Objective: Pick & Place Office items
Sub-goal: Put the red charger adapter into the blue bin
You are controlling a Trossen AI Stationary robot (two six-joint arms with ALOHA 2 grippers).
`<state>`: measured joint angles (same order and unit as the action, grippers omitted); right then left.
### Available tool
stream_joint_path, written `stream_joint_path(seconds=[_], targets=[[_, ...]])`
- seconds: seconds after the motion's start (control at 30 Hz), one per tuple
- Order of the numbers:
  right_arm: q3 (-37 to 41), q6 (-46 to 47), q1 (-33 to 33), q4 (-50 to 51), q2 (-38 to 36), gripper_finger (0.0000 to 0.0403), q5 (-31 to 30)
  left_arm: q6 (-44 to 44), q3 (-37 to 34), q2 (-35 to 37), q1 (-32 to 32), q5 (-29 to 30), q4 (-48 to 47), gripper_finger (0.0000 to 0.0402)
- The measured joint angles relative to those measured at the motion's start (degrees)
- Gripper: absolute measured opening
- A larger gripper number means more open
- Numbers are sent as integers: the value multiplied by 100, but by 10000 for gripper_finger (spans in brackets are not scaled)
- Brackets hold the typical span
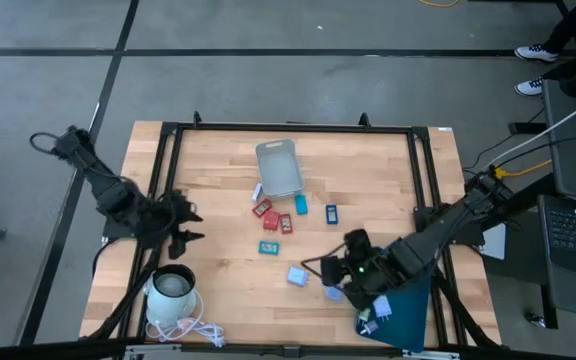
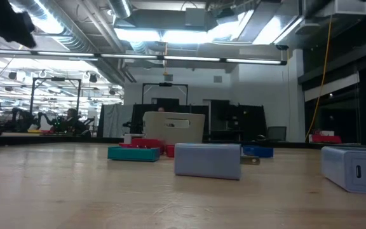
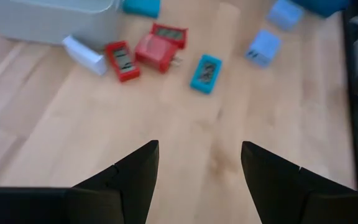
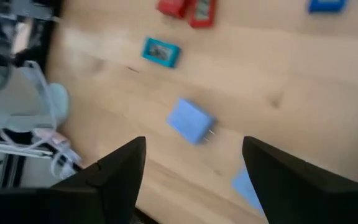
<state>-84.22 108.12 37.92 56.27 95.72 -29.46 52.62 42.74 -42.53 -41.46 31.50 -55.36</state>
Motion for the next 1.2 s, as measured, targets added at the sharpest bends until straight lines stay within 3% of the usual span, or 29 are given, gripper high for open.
stream_joint_path(seconds=[0.27, 0.37, 0.53, 0.67, 0.8, 1.07, 1.2], targets=[[-55, -1105, -383, -418, 0, 271, -15, -2541, 15, -839, 1832, -985, 1224, 226], [-55, -1290, -437, -459, 0, 271, -13, -2907, 18, -1287, 2389, -1265, 1523, 236], [-55, -1498, -436, -467, 0, 271, -15, -1440, 18, -1954, 3230, -1248, 1781, 259], [-55, -1714, -436, -443, 0, 271, -27, -379, 18, -2353, 3591, -1271, 2795, 269], [-55, -1873, -471, -203, -63, 271, -356, 353, 143, -2970, 3846, -1667, 3507, 269], [-58, -2763, -634, -44, -951, 271, -1269, 432, 1495, -4813, 3931, -2198, 2519, 269], [-58, -3531, -725, -35, -1408, 271, -1364, 334, 2414, -5617, 3971, -2262, 1918, 267]])
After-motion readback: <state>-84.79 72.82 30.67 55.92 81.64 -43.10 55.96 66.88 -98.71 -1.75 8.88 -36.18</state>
